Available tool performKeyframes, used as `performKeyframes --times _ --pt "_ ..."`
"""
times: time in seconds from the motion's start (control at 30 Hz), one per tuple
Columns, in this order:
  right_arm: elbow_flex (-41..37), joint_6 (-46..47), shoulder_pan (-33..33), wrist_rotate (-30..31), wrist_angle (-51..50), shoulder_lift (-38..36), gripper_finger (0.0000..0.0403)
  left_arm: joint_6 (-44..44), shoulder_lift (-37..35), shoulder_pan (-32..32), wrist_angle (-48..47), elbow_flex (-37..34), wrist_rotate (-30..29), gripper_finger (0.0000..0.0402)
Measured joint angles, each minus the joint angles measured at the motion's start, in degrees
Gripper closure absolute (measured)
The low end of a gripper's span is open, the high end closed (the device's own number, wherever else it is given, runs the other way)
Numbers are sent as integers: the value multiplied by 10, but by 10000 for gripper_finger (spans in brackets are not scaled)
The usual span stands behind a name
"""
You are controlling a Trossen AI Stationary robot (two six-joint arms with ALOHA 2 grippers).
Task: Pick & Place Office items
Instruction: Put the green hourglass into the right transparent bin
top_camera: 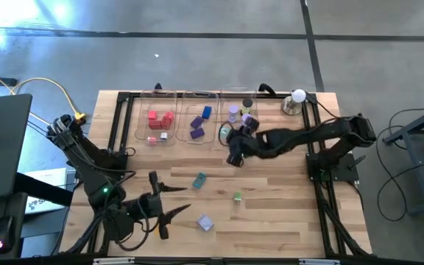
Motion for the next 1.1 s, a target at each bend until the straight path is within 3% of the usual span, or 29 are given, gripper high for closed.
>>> performKeyframes --times 0.13,0.33,0.47,0.67,0.9,1.1 --pt "54 0 -30 -61 -72 0 229 -1 0 3 -5 0 -6 187" --pt "97 -3 -80 -77 -145 5 227 -2 0 3 -6 0 -6 187" --pt "99 -17 -122 -88 -142 5 230 -2 0 3 -6 0 -6 187" --pt "98 -18 -176 -158 -142 8 221 -15 0 3 -20 0 -6 187" --pt "98 -14 -206 -225 -146 36 230 -35 0 2 -34 0 -3 187" --pt "98 -15 -213 -234 -141 76 220 -35 0 2 -34 0 0 187"
